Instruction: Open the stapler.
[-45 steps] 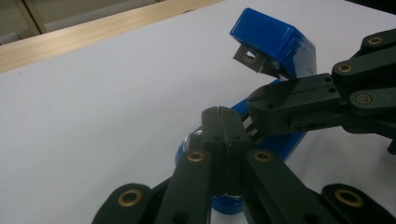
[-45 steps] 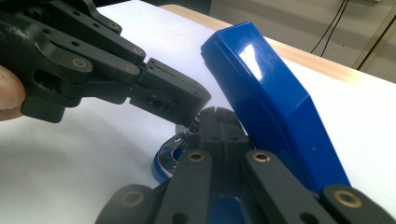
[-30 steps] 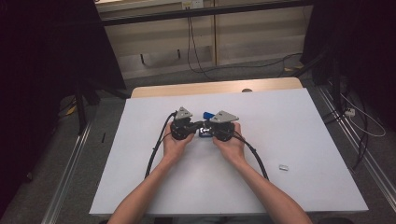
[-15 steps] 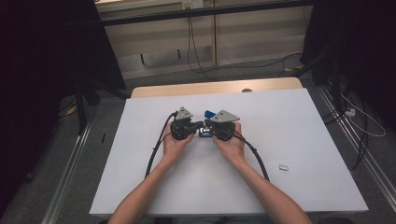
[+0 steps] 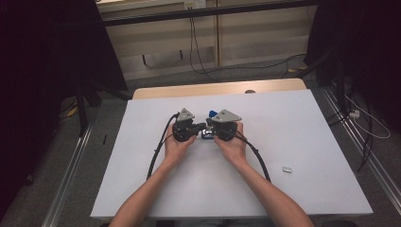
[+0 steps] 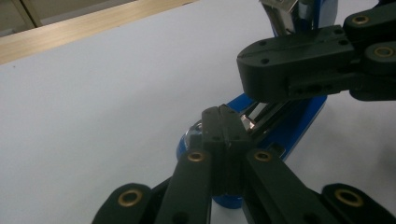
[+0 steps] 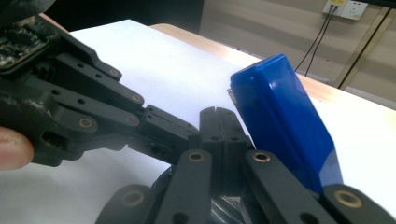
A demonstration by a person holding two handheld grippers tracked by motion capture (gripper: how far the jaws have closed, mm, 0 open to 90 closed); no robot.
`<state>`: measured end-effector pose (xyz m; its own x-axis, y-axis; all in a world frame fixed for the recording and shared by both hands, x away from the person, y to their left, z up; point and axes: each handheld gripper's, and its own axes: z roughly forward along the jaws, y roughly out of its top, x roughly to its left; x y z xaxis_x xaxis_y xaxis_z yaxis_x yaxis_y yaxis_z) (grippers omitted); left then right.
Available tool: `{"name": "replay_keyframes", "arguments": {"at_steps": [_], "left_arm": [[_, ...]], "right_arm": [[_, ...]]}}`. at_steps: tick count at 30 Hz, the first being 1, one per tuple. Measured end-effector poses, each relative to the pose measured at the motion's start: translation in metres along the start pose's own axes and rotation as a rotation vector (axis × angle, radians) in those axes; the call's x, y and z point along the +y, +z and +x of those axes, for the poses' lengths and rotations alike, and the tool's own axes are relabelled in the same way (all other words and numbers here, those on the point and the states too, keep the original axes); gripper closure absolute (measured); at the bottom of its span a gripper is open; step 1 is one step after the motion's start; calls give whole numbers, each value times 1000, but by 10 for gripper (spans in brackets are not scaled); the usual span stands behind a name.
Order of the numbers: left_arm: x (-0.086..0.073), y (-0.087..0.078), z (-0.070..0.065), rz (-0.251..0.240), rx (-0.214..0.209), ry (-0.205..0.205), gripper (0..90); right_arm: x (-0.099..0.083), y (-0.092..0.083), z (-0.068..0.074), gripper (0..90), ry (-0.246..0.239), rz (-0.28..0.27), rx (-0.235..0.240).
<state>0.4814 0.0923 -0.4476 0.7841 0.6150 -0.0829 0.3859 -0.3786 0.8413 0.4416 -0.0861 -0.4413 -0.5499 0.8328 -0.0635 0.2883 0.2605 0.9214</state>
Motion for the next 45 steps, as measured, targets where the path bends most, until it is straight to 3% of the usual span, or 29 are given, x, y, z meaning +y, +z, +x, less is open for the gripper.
{"name": "replay_keyframes", "arguments": {"at_steps": [33,39,40,45], "left_arm": [[0,-1,0,2,2,28,900],[0,0,0,-1,3,28,900],[0,0,0,-2,3,27,900],[0,0,0,-2,4,27,900]], "right_arm": [[2,-6,-2,900,9,8,-47],[2,-6,-1,900,12,3,-56],[3,-9,-3,900,19,-30,-89],[4,-13,-8,900,28,-25,-85]]}}
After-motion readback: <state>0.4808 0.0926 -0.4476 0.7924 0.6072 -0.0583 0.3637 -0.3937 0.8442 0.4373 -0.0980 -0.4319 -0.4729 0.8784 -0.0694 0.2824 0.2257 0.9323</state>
